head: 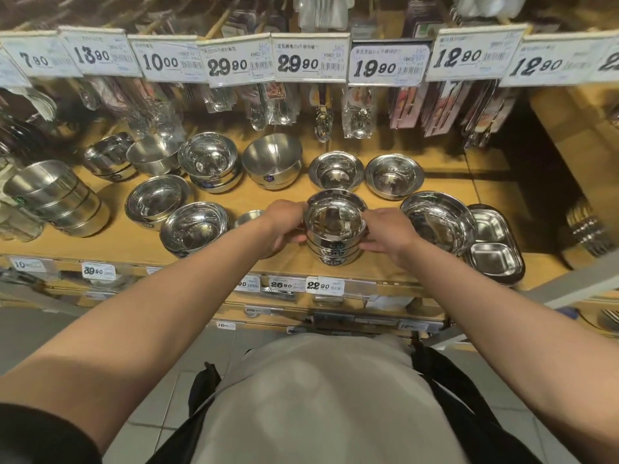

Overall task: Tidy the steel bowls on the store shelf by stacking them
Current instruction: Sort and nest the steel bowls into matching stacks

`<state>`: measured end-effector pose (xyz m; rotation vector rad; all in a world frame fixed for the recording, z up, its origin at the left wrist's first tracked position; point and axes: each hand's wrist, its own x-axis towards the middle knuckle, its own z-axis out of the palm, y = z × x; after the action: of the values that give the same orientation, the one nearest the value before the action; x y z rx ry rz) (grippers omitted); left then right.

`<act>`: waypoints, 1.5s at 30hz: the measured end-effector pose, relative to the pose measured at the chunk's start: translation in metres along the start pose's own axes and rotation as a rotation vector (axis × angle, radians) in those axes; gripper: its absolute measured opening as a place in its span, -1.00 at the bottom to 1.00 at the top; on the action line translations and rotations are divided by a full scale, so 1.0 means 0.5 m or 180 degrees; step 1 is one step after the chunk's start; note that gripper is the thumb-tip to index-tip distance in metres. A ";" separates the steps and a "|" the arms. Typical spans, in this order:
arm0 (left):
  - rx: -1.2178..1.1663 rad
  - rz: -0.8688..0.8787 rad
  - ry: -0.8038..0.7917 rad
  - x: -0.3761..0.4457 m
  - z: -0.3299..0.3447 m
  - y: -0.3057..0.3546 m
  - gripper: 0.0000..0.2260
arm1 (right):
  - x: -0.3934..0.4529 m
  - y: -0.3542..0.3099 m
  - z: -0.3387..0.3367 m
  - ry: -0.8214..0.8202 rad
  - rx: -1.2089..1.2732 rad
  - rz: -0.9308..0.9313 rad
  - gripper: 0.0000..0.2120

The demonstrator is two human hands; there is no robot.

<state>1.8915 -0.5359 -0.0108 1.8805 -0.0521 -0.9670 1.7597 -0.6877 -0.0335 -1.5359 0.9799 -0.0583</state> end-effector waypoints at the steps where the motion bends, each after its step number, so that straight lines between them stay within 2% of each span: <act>1: 0.0005 0.0014 0.0004 0.000 0.000 0.000 -0.83 | -0.003 -0.001 0.001 0.0009 -0.0010 -0.0010 -0.50; 6: 0.0031 0.0074 0.0002 -0.003 -0.006 0.004 -0.84 | -0.015 -0.004 0.006 -0.0014 0.0016 -0.0014 -0.50; 9: 0.0017 0.0130 0.0016 -0.004 -0.010 0.006 -0.85 | -0.019 -0.006 0.008 -0.0018 0.0132 -0.0012 -0.64; 13: 0.0057 0.0062 0.0017 -0.005 -0.012 0.001 -0.84 | -0.028 0.000 0.018 0.0054 0.0115 0.0040 -0.52; 17: 0.0081 0.0104 0.0003 -0.008 -0.015 0.003 -0.82 | -0.025 0.006 0.024 0.0054 0.0168 0.0036 -0.51; 22: 0.0121 0.0163 0.0002 -0.010 -0.018 0.008 -0.82 | -0.023 0.008 0.032 -0.0009 0.0307 0.0015 -0.77; 32: 0.0047 0.0117 -0.0159 -0.009 -0.028 0.005 -0.84 | -0.019 0.011 0.041 0.0131 0.0326 0.0095 -0.77; 36: 0.0080 0.0128 -0.0203 -0.007 -0.031 0.002 -0.83 | -0.016 0.009 0.040 0.0208 0.0226 0.0172 -0.67; 45: -0.0184 0.0062 -0.0211 -0.006 -0.026 -0.012 -0.77 | -0.013 0.003 0.036 0.0258 0.0169 0.0241 -0.79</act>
<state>1.8955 -0.5216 -0.0110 1.7920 -0.0810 -1.0073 1.7647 -0.6690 -0.0362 -1.4559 1.0916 -0.0930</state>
